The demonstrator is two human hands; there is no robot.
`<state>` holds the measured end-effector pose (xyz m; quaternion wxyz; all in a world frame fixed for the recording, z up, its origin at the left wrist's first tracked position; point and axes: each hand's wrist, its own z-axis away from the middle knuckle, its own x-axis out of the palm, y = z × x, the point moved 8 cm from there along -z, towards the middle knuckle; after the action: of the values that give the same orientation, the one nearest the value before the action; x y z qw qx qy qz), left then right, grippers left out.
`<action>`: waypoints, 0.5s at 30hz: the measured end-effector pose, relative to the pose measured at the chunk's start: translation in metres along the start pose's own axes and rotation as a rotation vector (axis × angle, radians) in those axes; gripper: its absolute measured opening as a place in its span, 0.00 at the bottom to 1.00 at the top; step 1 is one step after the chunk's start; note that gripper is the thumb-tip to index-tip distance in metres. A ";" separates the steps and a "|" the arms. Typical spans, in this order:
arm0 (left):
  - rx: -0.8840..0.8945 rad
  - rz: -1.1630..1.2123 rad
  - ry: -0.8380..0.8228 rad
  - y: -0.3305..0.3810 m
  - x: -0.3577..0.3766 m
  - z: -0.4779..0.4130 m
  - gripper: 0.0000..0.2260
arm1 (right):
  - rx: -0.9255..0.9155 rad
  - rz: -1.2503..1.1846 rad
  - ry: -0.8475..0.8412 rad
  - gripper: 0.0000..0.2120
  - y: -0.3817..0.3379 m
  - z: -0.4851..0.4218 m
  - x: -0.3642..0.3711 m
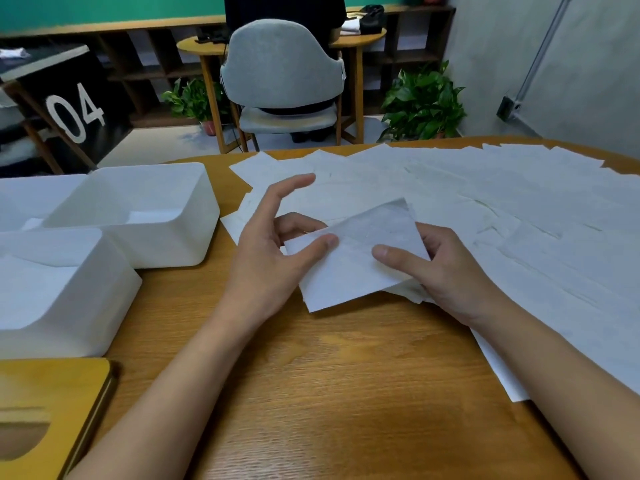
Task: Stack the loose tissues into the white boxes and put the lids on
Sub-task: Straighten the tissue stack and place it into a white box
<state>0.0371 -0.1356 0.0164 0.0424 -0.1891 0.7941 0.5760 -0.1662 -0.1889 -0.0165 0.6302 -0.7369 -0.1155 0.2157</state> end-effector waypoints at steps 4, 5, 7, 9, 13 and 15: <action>-0.008 0.010 0.012 -0.003 0.001 0.000 0.29 | -0.013 0.029 -0.005 0.14 -0.003 0.001 0.003; -0.005 0.011 0.013 -0.003 0.000 0.000 0.29 | -0.017 0.028 -0.015 0.13 -0.005 0.002 0.003; -0.004 0.000 0.010 -0.003 0.001 0.000 0.29 | -0.025 0.035 -0.037 0.14 -0.008 0.002 0.006; 0.008 -0.026 0.008 -0.004 0.001 -0.001 0.29 | -0.044 0.052 -0.035 0.16 -0.010 0.002 0.007; 0.036 -0.059 0.021 -0.005 -0.001 -0.003 0.30 | -0.056 0.033 -0.020 0.21 -0.009 0.000 0.005; 0.040 -0.074 0.020 -0.005 -0.001 -0.004 0.31 | -0.054 0.020 -0.022 0.24 -0.008 0.000 0.004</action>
<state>0.0409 -0.1402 0.0133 0.0595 -0.2231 0.7984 0.5561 -0.1620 -0.1861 -0.0097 0.6065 -0.7523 -0.1208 0.2269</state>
